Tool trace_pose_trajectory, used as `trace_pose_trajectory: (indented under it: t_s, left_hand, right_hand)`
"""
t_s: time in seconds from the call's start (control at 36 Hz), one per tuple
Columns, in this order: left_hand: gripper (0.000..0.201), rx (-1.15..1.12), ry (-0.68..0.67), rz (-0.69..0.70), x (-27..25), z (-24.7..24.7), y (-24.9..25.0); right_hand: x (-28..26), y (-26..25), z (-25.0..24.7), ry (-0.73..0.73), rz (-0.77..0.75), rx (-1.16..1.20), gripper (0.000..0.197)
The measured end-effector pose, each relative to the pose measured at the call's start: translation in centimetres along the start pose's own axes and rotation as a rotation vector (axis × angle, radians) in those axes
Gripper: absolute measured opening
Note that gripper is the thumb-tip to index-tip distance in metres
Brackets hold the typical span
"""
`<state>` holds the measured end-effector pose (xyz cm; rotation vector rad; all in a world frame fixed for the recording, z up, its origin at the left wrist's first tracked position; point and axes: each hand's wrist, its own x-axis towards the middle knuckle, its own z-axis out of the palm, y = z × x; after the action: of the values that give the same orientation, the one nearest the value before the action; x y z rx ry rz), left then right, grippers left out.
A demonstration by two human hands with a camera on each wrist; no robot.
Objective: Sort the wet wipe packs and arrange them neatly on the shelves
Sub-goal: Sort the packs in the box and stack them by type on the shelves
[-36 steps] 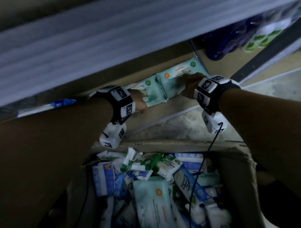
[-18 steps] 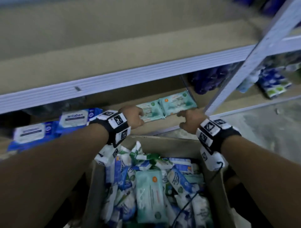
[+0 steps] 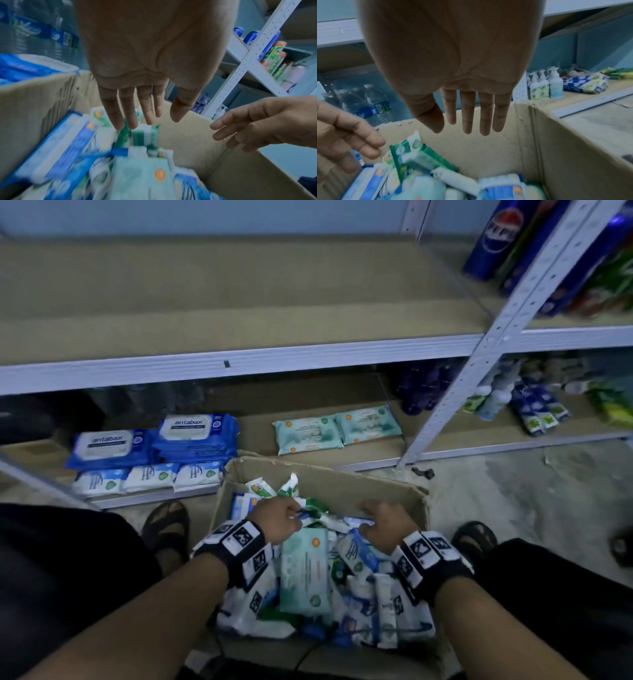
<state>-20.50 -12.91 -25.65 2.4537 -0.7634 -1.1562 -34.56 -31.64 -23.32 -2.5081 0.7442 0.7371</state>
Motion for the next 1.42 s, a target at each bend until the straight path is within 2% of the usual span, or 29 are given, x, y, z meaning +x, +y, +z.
trace_pose_trajectory:
  t_s: [0.08,0.14,0.17,0.25,0.33,0.42,0.44,0.53,0.56,0.67,0.75,0.81,0.86,0.94,1.06,1.08,1.14,1.17,1.28,1.42]
  left_hand:
    - [0.054,-0.009,-0.086,-0.093,-0.6,2.8,-1.5]
    - [0.071,0.023,-0.127,-0.146,-0.9,4.2,-2.1]
    - [0.073,0.033,-0.142,-0.167,-0.8,4.8,-2.5]
    - [0.062,0.015,-0.157,-0.207,-0.5,6.2,-3.4]
    - [0.071,-0.023,-0.161,-0.237,0.2,7.4,-4.2]
    - [0.053,-0.146,-0.150,-0.298,0.6,8.3,-4.1]
    - [0.056,-0.191,-0.140,-0.311,1.2,8.9,-4.5]
    - [0.096,-0.346,-0.101,-0.335,4.9,12.3,-7.9]
    - [0.098,-0.382,-0.099,-0.344,5.5,13.0,-8.5]
    - [0.064,-0.469,-0.060,-0.353,3.6,11.4,-6.0]
    - [0.061,-0.522,-0.064,-0.362,4.4,12.0,-7.2]
    - [0.049,-0.577,-0.050,-0.360,5.1,12.7,-8.4]
    - [0.039,-0.575,-0.049,-0.353,3.8,11.6,-7.0]
    - [0.038,-0.631,-0.075,-0.334,3.2,11.2,-6.3]
    - [0.034,-0.668,-0.088,-0.337,3.1,11.1,-6.5]
    - [0.039,-0.676,-0.086,-0.342,3.0,10.9,-6.7]
    - [0.069,-0.669,-0.059,-0.336,3.3,10.7,-7.7]
    - [0.076,-0.671,-0.065,-0.323,3.1,10.4,-7.9]
    - [0.048,-0.562,-0.051,-0.267,2.0,8.4,-7.6]
    - [0.034,-0.603,0.038,-0.240,1.0,6.9,-9.1]
  right_hand:
    - [-1.1,0.8,2.4,-0.044,0.023,0.027,0.036]
    - [-1.8,1.6,4.1,-0.039,0.050,0.070,0.040]
    - [-2.1,2.1,4.9,-0.035,0.068,0.078,0.043]
    - [-2.9,3.6,6.9,-0.066,0.129,0.110,0.044]
    - [-3.2,4.7,8.7,-0.130,0.205,0.144,0.050]
    - [-2.8,5.0,9.8,-0.167,0.246,0.152,0.053]
    - [-2.5,5.1,10.0,-0.155,0.240,0.140,0.053]
    - [-1.7,5.2,10.5,-0.126,0.221,0.109,0.051]
    - [-1.5,5.2,10.6,-0.121,0.224,0.096,0.050]
    - [-0.6,5.3,10.9,-0.130,0.223,0.043,0.050]
    - [0.7,5.8,11.1,-0.114,0.246,0.061,0.044]
    - [1.7,6.1,11.1,-0.072,0.278,0.106,0.039]
    - [2.5,6.2,10.9,-0.044,0.328,0.194,0.039]
    - [4.3,6.5,10.4,-0.045,0.388,0.275,0.041]
    - [6.4,6.7,10.0,-0.128,0.409,0.290,0.046]
    - [6.7,6.8,10.0,-0.142,0.405,0.268,0.046]
    - [7.2,7.2,10.3,-0.186,0.383,0.220,0.047]
    - [7.5,7.4,10.6,-0.208,0.370,0.207,0.047]
    - [8.1,7.3,10.7,-0.313,0.297,0.110,0.053]
    - [8.1,7.0,10.5,-0.318,0.271,-0.018,0.048]
